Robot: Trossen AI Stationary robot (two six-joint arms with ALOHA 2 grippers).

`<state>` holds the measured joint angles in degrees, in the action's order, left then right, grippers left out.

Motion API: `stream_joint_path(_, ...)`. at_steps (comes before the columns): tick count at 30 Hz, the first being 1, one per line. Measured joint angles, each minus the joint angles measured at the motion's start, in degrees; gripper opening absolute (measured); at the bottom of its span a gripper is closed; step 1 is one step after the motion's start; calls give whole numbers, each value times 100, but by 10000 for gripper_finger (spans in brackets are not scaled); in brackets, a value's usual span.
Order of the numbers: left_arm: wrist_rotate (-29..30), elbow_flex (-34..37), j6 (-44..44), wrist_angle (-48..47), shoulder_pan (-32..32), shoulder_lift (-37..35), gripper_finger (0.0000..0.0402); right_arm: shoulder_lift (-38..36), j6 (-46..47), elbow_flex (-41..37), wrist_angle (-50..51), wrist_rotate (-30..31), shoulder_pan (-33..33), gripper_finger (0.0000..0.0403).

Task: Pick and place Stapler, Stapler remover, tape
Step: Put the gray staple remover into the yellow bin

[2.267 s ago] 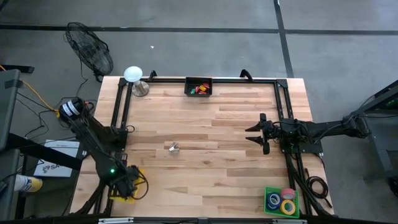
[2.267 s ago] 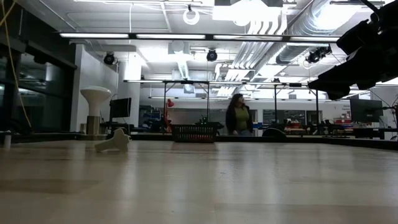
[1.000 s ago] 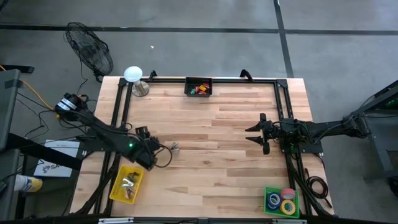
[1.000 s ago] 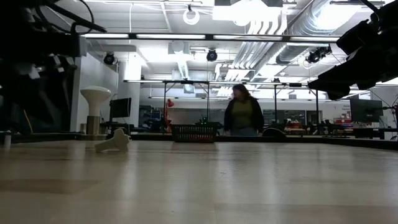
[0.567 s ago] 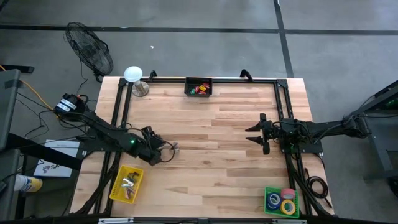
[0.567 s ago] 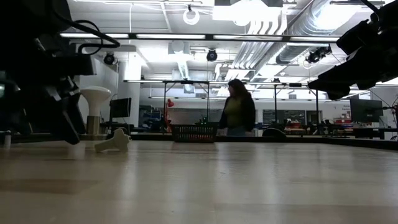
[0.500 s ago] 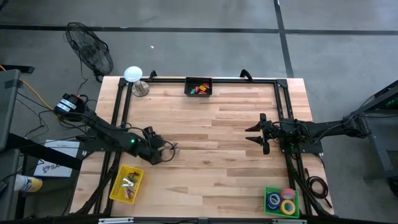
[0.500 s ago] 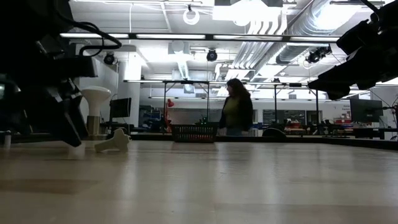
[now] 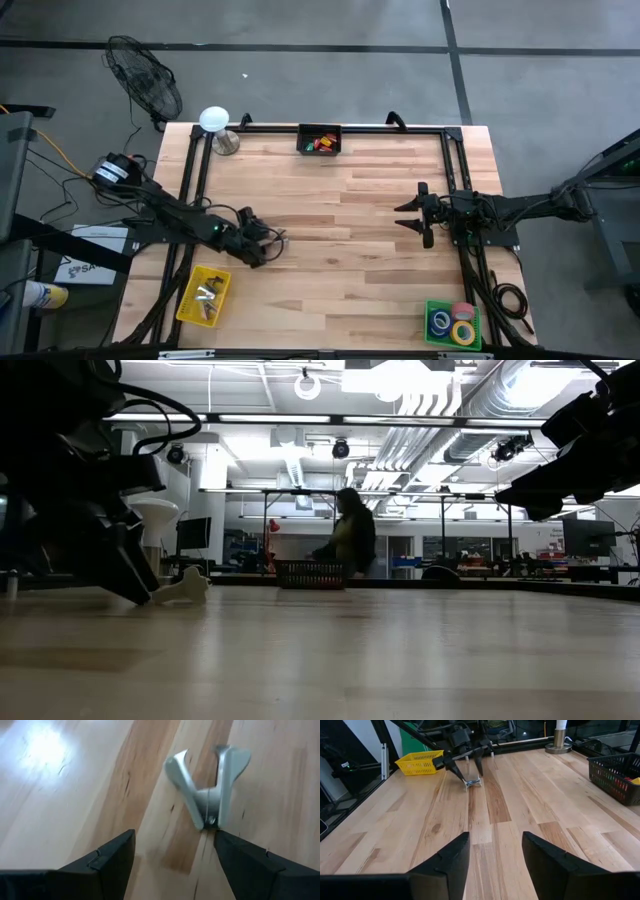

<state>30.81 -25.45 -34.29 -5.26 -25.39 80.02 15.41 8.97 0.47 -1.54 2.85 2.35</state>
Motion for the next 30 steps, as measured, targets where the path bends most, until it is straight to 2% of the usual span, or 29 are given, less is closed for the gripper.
stream_joint_path(10,-102,-9,82,770,4,532,271,-1,0,0,2,0,0,170)
stream_joint_path(18,-797,-13,116,846,2,532,271,-1,0,0,2,0,1,174)
stream_joint_path(21,-764,2,130,1041,-6,544,271,-1,0,0,2,0,2,171)
stream_joint_path(30,-183,9,63,1356,-24,565,271,0,0,0,1,0,0,174)
